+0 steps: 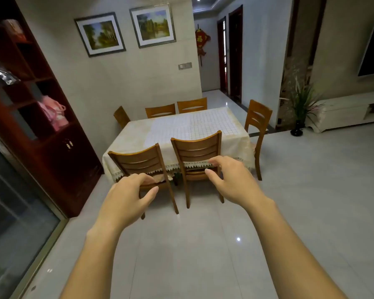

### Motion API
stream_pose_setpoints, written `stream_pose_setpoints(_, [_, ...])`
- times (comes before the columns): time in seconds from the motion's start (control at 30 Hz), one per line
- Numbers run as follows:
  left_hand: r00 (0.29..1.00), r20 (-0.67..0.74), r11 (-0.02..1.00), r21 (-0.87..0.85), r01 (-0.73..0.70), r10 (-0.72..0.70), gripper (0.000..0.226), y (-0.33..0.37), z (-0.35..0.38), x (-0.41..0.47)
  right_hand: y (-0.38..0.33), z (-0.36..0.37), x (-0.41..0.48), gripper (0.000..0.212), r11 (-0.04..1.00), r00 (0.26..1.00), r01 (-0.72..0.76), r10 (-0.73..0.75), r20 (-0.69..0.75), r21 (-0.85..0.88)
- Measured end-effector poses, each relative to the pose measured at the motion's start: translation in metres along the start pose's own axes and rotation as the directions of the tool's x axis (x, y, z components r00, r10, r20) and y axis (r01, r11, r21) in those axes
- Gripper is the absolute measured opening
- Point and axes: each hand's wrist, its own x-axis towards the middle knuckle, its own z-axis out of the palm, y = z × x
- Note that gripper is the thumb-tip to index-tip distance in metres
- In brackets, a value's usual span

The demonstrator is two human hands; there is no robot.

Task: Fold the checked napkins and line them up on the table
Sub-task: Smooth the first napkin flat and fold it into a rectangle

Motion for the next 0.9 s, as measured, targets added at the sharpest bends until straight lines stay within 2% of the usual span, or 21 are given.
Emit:
stream_pose_setpoints(0.33, [1.000, 0.018, 0.994, -0.105, -0.013, 0.015, 0.025, -0.015, 0.052, 0.093, 0.044, 0.020, 0.081, 0.040, 0.995, 0.996, -0.056, 0.061, 0.058, -0.087])
stream_pose_setpoints(0.47, [1.000, -0.002, 0.990, -0.143, -0.019, 0.019, 0.025, -0.025, 0.075, 0.149, 0.060, 0.021, 0.137, 0.039, 0.988, 0.994, -0.060, 0.071, 0.078, -0.140])
stream_pose_setpoints(0.7, [1.000, 0.004, 0.965, -0.261, 0.015, -0.014, 0.021, -0.041, 0.102, 0.262, 0.083, 0.040, 0.250, 0.038, 0.989, 0.991, -0.057, 0.072, 0.111, -0.135])
stream_pose_setpoints(0.8, [0.998, 0.057, 0.968, -0.248, 0.019, -0.005, 0.022, -0.045, 0.127, 0.303, 0.101, 0.055, 0.285, 0.037, 0.988, 0.987, -0.070, 0.089, 0.131, -0.139])
stream_pose_setpoints(0.9, [0.981, 0.192, 0.979, -0.203, 0.013, 0.026, 0.027, -0.050, 0.152, 0.338, 0.126, 0.062, 0.307, 0.037, 0.981, 0.980, -0.116, 0.139, 0.144, -0.156])
